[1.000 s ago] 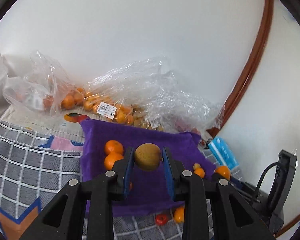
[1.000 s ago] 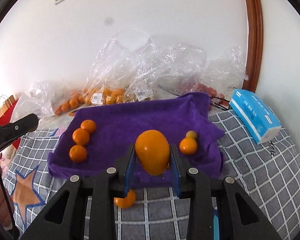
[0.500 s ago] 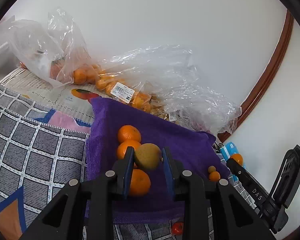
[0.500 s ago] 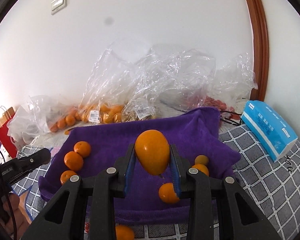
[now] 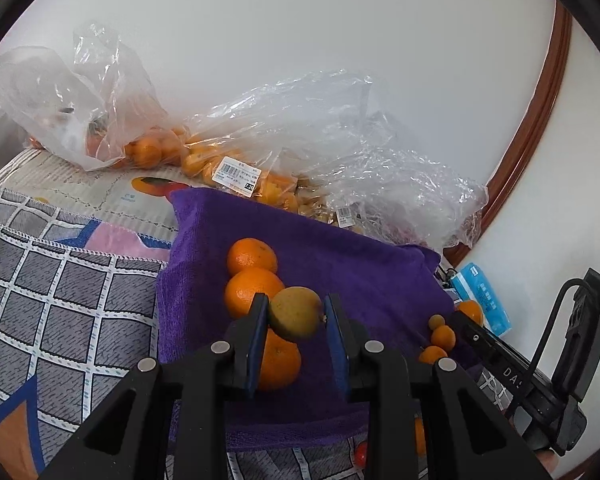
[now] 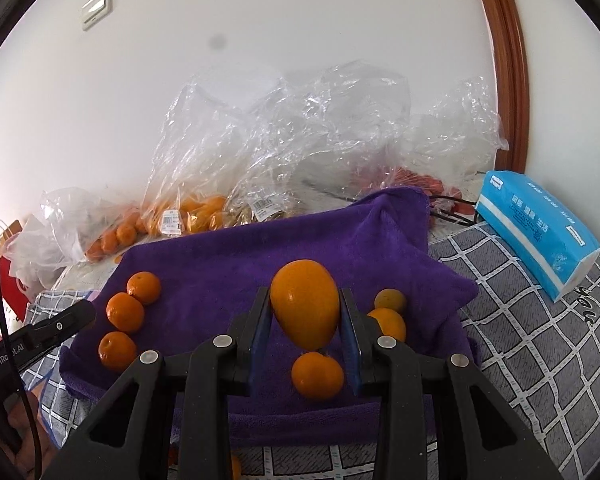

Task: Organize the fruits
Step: 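Carry both held fruits over the purple towel and lower them, then open right gripper releasing yellow fruit while left gripper releases greenish fruit onto towel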

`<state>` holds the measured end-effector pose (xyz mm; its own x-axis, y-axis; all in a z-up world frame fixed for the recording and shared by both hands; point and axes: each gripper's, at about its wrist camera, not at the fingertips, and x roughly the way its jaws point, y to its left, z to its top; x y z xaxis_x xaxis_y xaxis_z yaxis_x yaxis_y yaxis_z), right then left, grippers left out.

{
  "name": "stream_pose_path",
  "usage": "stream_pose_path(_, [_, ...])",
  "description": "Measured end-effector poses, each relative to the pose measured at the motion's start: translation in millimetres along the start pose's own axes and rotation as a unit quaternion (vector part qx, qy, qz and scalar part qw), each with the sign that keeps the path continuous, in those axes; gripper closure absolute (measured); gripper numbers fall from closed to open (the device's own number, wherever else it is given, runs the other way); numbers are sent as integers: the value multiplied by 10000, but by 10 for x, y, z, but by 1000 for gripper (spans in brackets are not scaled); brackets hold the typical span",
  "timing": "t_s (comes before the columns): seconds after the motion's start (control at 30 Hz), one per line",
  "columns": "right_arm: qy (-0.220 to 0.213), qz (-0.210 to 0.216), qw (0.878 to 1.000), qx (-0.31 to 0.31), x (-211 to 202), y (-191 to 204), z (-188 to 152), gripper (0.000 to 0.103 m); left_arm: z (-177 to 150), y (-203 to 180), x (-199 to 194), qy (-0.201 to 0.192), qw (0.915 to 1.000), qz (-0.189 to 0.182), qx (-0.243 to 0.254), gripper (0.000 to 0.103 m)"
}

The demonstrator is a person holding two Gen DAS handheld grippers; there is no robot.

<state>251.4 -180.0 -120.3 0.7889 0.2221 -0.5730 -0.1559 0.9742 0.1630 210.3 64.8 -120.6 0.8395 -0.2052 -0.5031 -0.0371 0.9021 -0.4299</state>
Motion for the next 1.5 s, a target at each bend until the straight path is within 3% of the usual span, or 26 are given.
stream_pose_path(0.53, [458,-34,9989,130,201,-45,-87,70,-21,28,116,264,9996,-57,-101,76])
stream_pose_path(1.1, [370,-122,9992,-24,157,9,-80,70,-38,-22,150,391,9991,-173,40,76])
stream_pose_path(1.23, [273,-158,9995,-14,118,10,-77,56,-45,-41,151,435,9987,-258,93,76])
stream_pose_path(1.5, [146,-214,9996,72,73,-21,-66,53,-90,-117,177,575,9974,-341,274,76])
